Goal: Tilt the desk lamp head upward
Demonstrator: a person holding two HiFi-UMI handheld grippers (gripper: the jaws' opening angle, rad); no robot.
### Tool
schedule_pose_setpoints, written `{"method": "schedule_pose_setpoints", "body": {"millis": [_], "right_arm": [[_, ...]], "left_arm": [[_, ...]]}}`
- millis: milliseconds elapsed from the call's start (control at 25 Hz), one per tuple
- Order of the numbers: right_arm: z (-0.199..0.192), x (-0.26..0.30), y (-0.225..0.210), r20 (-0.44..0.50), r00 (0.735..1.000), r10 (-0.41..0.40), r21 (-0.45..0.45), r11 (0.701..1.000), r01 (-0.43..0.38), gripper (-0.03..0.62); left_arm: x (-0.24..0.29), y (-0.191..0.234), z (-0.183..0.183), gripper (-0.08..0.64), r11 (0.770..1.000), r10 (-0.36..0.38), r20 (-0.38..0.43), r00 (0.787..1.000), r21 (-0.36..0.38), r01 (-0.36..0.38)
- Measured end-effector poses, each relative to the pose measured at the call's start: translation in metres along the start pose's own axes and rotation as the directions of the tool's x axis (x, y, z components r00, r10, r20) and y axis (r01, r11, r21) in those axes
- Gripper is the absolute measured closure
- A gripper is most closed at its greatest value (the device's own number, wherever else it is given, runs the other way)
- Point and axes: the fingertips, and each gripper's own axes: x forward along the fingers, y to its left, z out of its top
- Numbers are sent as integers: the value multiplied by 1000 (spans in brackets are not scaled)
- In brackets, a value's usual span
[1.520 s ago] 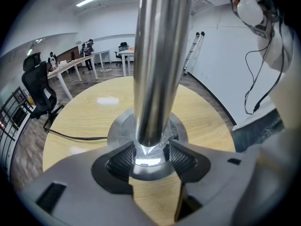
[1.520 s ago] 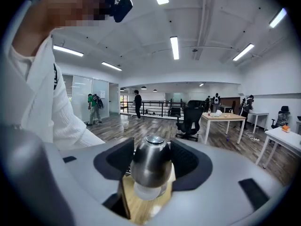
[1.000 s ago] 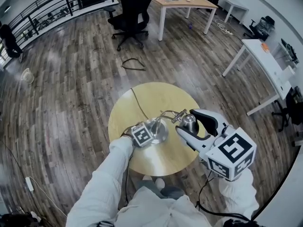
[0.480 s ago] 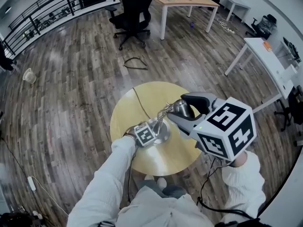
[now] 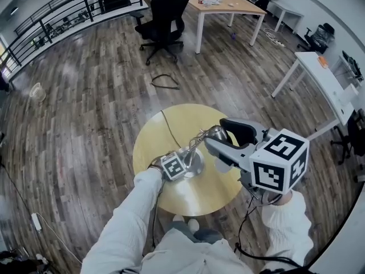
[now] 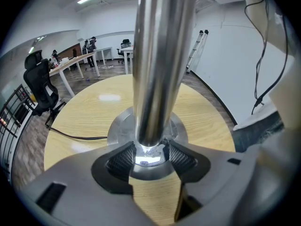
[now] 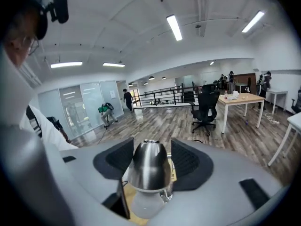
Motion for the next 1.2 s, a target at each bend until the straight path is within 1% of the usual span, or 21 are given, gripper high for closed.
{"method": "schedule_pose_setpoints", "body": {"millis": [80,200,280,320,400,440,520,560,600,640,680,720,760,800,840,920,1000,1040,1120,1200], "right_arm": [[7,-12,-5,61,998,-1,55,999,-3,337],[18,-39,-17,157,986,-51,93,995,37,337],[19,-63,-30,211,971,-115,113,989,93,337],[14,-75,-40,228,961,-157,128,983,130,337],[-5,-98,-64,237,937,-257,165,961,222,337],[-21,-108,-79,229,921,-314,189,943,275,337],[-64,-123,-109,190,883,-428,240,893,381,337],[-91,-126,-121,160,868,-471,271,866,420,338],[-119,-125,-129,123,861,-494,307,844,440,339],[-150,-121,-131,85,863,-498,355,825,441,340],[-179,-113,-130,50,871,-489,412,805,428,357],[-208,-103,-126,19,880,-474,469,781,411,402],[-235,-92,-119,-12,888,-459,515,759,399,472],[-258,-78,-110,-44,896,-443,541,743,394,502],[-278,-62,-99,-75,903,-424,551,737,392,521],[-307,-28,-74,-129,917,-377,545,745,383,550],[-327,1,-49,-163,930,-328,529,767,363,570],[-334,12,-37,-176,935,-307,517,780,353,578],[-343,27,-17,-192,942,-274,488,807,334,579],[-347,32,0,-194,949,-249,466,828,312,580]], "left_arm": [[-1,0,1,328,1000,5,19,1000,1,-5],[-3,0,2,328,1000,17,58,998,-17,-16],[-8,-2,-2,328,998,21,80,997,-66,-16],[-12,-5,-4,328,995,21,99,995,-102,-11],[-27,-11,-3,328,983,29,167,985,-185,2],[-38,-13,-1,328,975,46,211,976,-224,2],[-60,-18,-3,331,954,94,298,950,-298,-1],[-70,-22,-6,348,942,123,338,933,-335,-3],[-79,-28,-8,374,929,154,375,914,-370,-5],[-88,-34,-10,392,916,186,408,894,-402,-7],[-97,-42,-11,409,902,215,438,873,-432,-6],[-105,-51,-11,423,888,243,464,852,-461,-2],[-113,-60,-10,437,872,270,487,831,-489,4],[-119,-69,-9,451,854,298,505,810,-520,10],[-125,-77,-9,478,832,329,515,791,-555,15],[-133,-90,-9,558,780,393,515,762,-626,21],[-135,-103,-10,558,731,436,508,743,-681,36],[-135,-110,-10,558,713,452,503,736,-700,41],[-134,-125,-11,558,691,471,492,732,-722,40],[-134,-141,-11,558,681,478,488,730,-731,44]]}}
